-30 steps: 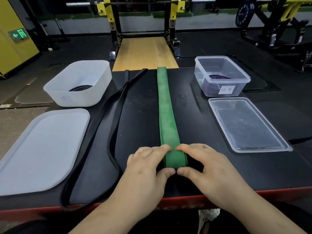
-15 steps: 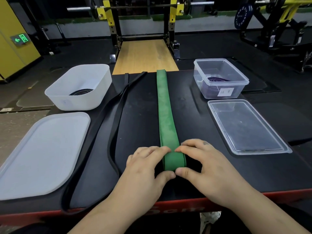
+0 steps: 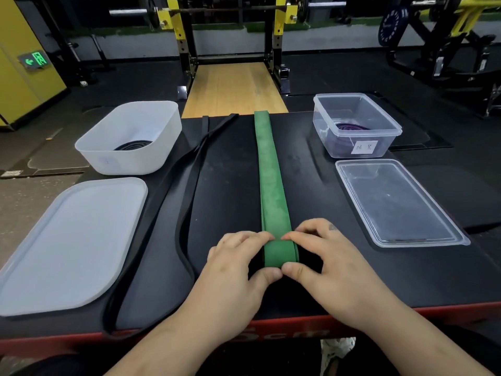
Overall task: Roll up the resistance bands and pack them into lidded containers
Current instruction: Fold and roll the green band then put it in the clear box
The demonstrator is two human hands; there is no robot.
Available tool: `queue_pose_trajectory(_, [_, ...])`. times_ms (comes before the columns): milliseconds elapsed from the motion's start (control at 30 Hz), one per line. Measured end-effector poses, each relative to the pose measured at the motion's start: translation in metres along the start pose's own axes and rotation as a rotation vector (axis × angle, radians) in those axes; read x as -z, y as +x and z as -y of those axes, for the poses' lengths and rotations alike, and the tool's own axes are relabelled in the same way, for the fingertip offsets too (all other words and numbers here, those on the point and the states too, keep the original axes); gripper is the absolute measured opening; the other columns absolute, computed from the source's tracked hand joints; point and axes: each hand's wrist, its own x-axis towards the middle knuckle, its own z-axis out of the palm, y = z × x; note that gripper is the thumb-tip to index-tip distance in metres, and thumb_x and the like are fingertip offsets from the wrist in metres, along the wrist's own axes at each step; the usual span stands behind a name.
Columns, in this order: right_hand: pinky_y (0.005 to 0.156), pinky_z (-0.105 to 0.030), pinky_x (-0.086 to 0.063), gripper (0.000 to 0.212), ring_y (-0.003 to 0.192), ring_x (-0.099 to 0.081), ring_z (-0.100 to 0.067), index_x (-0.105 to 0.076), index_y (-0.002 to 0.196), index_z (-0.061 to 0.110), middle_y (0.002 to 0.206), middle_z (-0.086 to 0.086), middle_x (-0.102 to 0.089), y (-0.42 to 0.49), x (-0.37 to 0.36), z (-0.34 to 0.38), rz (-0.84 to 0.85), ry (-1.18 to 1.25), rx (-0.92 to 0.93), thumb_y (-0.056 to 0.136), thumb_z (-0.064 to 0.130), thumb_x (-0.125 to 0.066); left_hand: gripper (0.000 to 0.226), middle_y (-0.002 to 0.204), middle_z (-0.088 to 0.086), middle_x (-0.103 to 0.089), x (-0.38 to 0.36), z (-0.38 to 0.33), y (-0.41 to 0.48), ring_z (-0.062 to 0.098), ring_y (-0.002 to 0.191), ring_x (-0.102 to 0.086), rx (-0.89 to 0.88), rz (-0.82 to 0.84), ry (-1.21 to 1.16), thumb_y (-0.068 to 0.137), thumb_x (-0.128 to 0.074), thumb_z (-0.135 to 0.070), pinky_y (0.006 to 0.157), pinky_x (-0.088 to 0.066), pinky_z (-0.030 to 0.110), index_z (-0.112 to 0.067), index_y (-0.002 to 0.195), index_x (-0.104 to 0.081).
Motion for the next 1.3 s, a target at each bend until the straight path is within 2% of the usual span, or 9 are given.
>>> queue_pose_trajectory(100, [0.102, -0.003, -0.024, 0.045, 0.125, -0.038, 0.011, -0.06, 0.134, 0.045, 0.121, 0.035, -0.046, -0.001, 0.001, 0.001, -0.023, 0.006, -0.006, 0.09, 0.052, -0.067, 0.052, 0.117, -0.043, -0.033, 0.001, 0.0, 0.0, -0.018, 0.122, -0.024, -0.005, -0.004, 0.003, 0.094, -0.061, -0.053, 0.108, -0.021, 0.013, -0.051, 0.143, -0.042])
queue_pose_trajectory(233, [0.111, 0.002, -0.004, 0.043, 0.119, -0.015, 0.04, -0.058, 0.132, 0.051, 0.119, 0.048, -0.035, -0.003, 0.002, -0.001, -0.007, 0.045, -0.007, 0.091, 0.046, -0.071, 0.053, 0.116, -0.048, -0.035, 0.0, -0.001, -0.001, -0.018, 0.122, -0.024, -0.009, -0.001, 0.012, 0.094, -0.063, -0.052, 0.103, -0.016, 0.006, -0.051, 0.143, -0.043])
queue_pose_trajectory(400, [0.108, -0.005, -0.028, 0.044, 0.131, -0.043, 0.012, -0.064, 0.13, 0.046, 0.127, 0.034, -0.056, -0.006, 0.002, -0.005, -0.028, 0.076, -0.011, 0.087, 0.047, -0.074, 0.051, 0.116, -0.048, -0.035, -0.001, 0.0, -0.001, -0.021, 0.124, -0.024, -0.019, -0.01, 0.003, 0.093, -0.063, -0.051, 0.103, -0.014, 0.003, -0.048, 0.141, -0.047])
queue_pose_trajectory(633, [0.101, -0.005, -0.03, 0.042, 0.123, -0.046, 0.006, -0.065, 0.131, 0.039, 0.122, 0.029, -0.055, 0.003, 0.002, -0.004, -0.008, 0.05, -0.03, 0.091, 0.048, -0.069, 0.062, 0.121, -0.041, -0.033, 0.006, 0.001, 0.002, -0.019, 0.119, -0.024, -0.022, 0.029, 0.032, 0.093, -0.062, -0.055, 0.101, -0.021, 0.013, -0.056, 0.146, -0.029])
queue_pose_trajectory(733, [0.102, -0.009, -0.031, 0.044, 0.125, -0.043, 0.006, -0.061, 0.134, 0.04, 0.124, 0.029, -0.048, 0.005, 0.002, -0.003, 0.001, 0.032, -0.015, 0.091, 0.053, -0.064, 0.057, 0.115, -0.049, -0.029, 0.006, 0.002, 0.006, -0.031, 0.117, -0.014, -0.057, 0.032, 0.075, 0.094, -0.065, -0.047, 0.101, -0.016, 0.005, -0.049, 0.145, -0.039])
queue_pose_trajectory(933, [0.097, 0.0, -0.028, 0.046, 0.122, -0.046, 0.011, -0.059, 0.135, 0.044, 0.122, 0.031, -0.057, 0.006, 0.008, 0.0, -0.019, 0.024, 0.019, 0.09, 0.045, -0.07, 0.056, 0.132, -0.03, -0.039, 0.003, 0.01, 0.014, -0.007, 0.132, -0.026, -0.088, -0.017, 0.124, 0.095, -0.059, -0.051, 0.104, -0.014, 0.011, -0.036, 0.147, -0.045])
queue_pose_trajectory(1067, [0.095, 0.002, -0.025, 0.045, 0.119, -0.047, 0.007, -0.058, 0.138, 0.041, 0.123, 0.028, -0.059, 0.018, 0.007, -0.003, -0.04, -0.03, -0.014, 0.095, 0.05, -0.058, 0.059, 0.127, -0.039, -0.033, 0.005, 0.007, 0.018, -0.021, 0.124, -0.02, -0.099, -0.005, 0.106, 0.092, -0.06, -0.055, 0.107, -0.013, 0.007, -0.042, 0.146, -0.041])
queue_pose_trajectory(1233, [0.108, -0.025, -0.037, 0.062, 0.126, -0.046, -0.001, -0.046, 0.142, 0.049, 0.131, 0.033, -0.05, 0.018, 0.005, -0.004, 0.013, -0.026, -0.01, 0.084, 0.066, -0.059, 0.051, 0.122, -0.034, -0.037, 0.007, 0.007, 0.03, -0.008, 0.127, -0.03, -0.074, -0.023, 0.104, 0.097, -0.058, -0.048, 0.104, -0.017, 0.017, -0.038, 0.145, -0.045])
queue_pose_trajectory(1300, [0.109, -0.026, -0.036, 0.057, 0.126, -0.046, 0.001, -0.049, 0.141, 0.049, 0.128, 0.034, -0.051, 0.022, 0.005, -0.005, -0.018, -0.02, -0.02, 0.087, 0.059, -0.063, 0.054, 0.125, -0.032, -0.035, 0.006, 0.008, 0.032, -0.007, 0.128, -0.028, -0.071, -0.016, 0.104, 0.098, -0.053, -0.052, 0.103, -0.014, 0.017, -0.038, 0.148, -0.04])
